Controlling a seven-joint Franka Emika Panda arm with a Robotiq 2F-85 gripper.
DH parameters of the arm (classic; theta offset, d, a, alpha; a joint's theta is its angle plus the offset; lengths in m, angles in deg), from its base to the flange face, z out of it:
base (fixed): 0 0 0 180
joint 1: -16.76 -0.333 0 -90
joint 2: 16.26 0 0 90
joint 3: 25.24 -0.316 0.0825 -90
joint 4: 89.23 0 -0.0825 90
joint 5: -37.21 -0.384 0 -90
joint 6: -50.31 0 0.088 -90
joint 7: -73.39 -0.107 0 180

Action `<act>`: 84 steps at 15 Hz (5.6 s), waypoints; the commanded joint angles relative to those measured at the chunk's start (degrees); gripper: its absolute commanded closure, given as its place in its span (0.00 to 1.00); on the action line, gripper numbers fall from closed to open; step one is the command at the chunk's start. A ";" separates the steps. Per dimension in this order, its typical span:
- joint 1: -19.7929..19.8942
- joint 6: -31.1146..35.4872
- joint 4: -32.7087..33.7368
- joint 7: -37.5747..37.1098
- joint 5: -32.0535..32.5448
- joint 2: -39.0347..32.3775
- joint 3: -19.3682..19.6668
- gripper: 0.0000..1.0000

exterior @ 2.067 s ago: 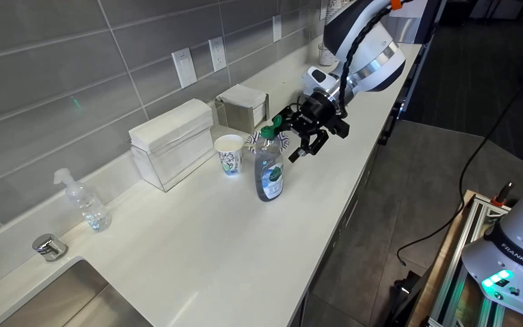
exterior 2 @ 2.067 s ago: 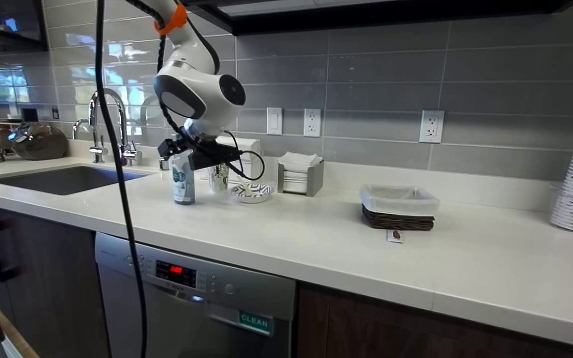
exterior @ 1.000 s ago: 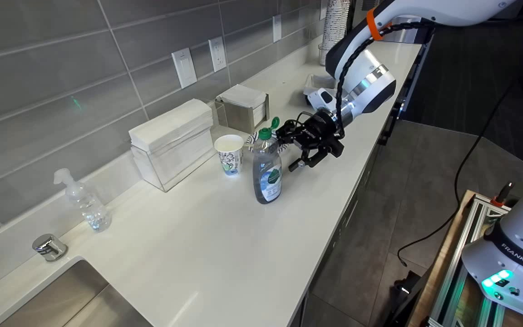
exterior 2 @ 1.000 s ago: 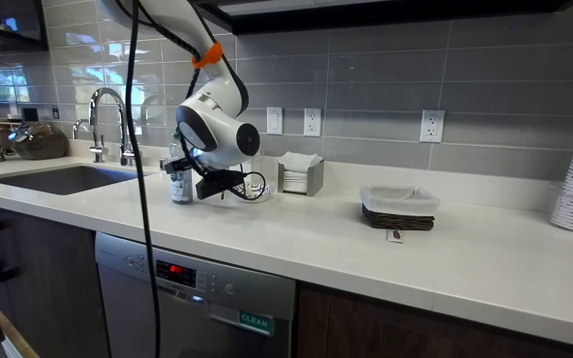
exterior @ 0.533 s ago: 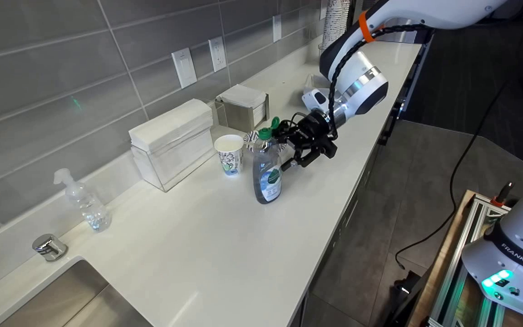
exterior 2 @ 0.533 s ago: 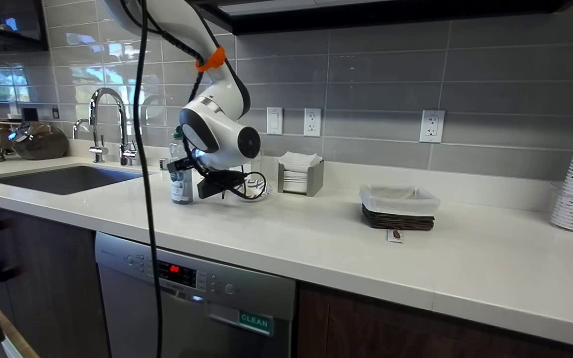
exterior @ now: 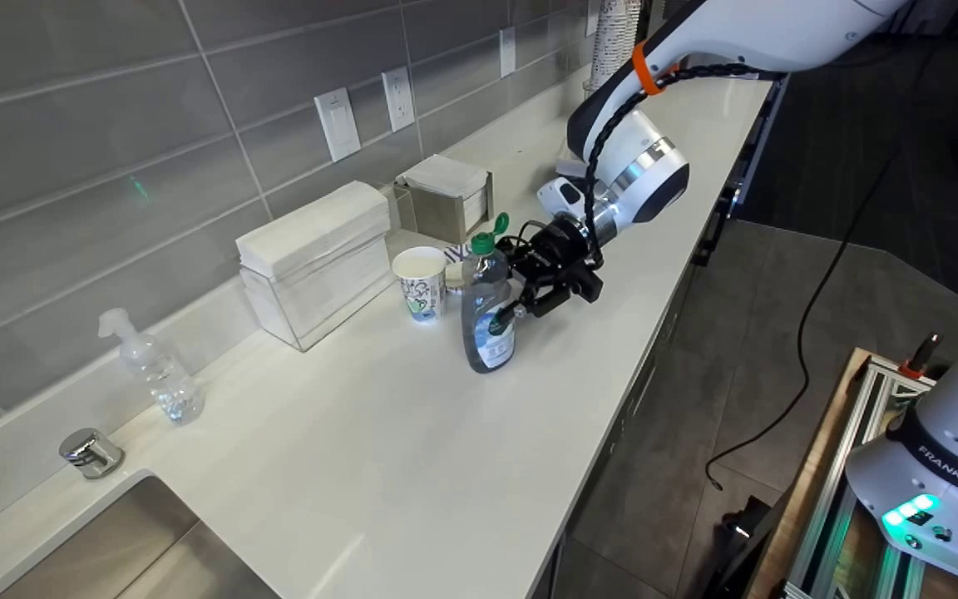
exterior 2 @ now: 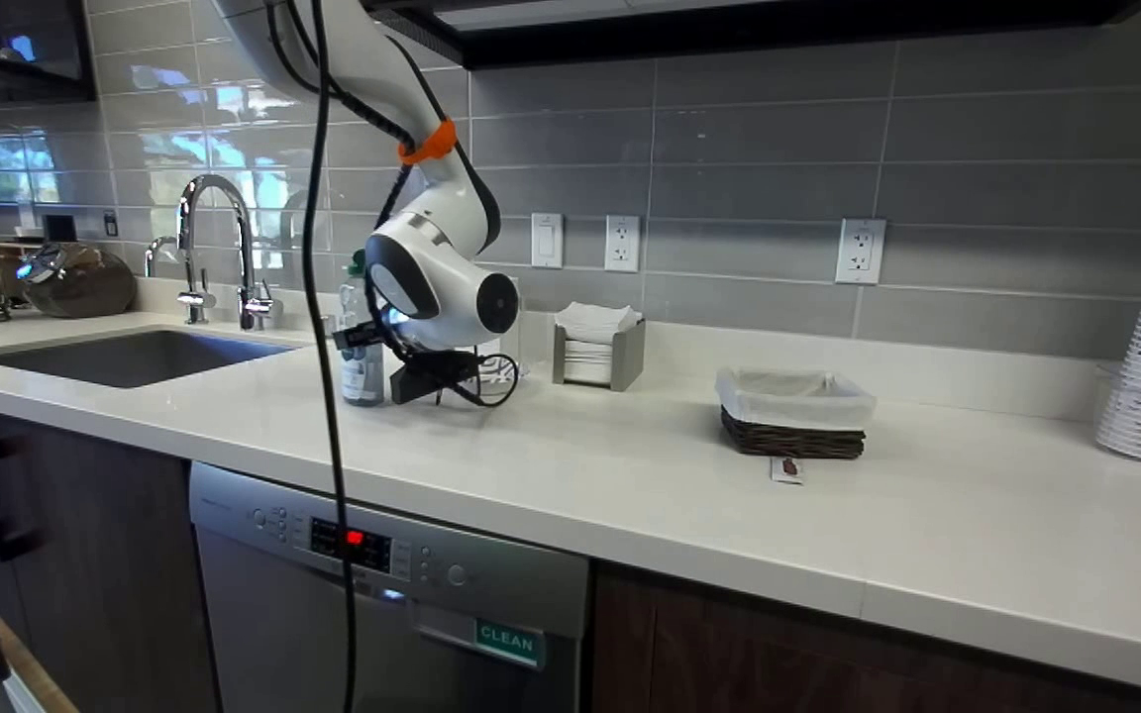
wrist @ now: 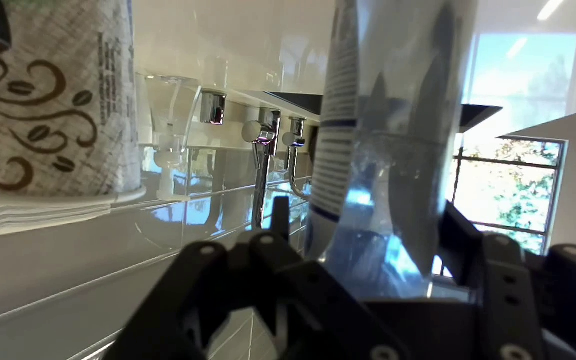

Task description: Pour some contents from the bottle into the cup

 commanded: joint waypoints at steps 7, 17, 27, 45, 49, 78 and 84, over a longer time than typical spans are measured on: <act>-0.85 -0.10 1.23 -0.02 -1.06 -1.44 0.28 0.76; 0.06 -1.14 -6.03 -6.60 -1.32 7.53 0.87 0.77; 0.84 13.04 -17.38 -23.64 6.34 27.71 0.43 0.77; 0.11 20.53 2.46 -72.36 71.11 25.77 -1.47 0.77; -0.83 18.67 7.50 -78.58 81.08 21.52 -1.79 0.77; -4.69 0.84 28.77 -89.01 105.62 6.08 -5.22 0.77; -5.19 1.46 33.86 -90.76 106.32 1.35 -5.43 0.77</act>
